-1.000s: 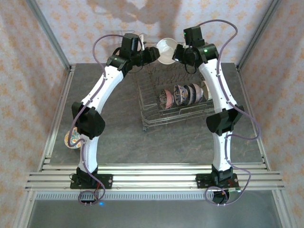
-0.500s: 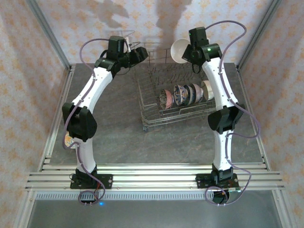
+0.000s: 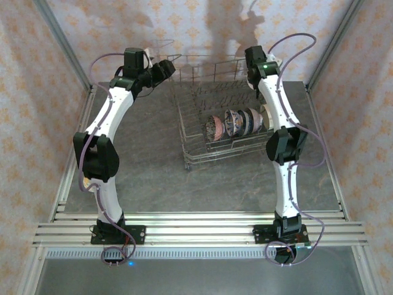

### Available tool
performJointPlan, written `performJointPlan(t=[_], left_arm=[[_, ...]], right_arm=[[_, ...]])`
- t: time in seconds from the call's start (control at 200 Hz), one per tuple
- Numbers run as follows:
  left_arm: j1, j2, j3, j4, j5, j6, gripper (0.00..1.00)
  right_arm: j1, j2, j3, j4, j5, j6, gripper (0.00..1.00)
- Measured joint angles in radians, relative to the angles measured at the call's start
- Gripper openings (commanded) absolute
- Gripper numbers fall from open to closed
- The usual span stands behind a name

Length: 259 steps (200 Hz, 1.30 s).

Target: Load the bowls into the dish rack

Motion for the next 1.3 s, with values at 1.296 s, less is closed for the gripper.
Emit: performJointPlan(t=[1.296], left_arm=[[0.040,0.129,0.063,-0.037,0.070,0.028,0.64]], right_arm=[[0.047,0.206,0.048,0.167,0.311,-0.010,0.00]])
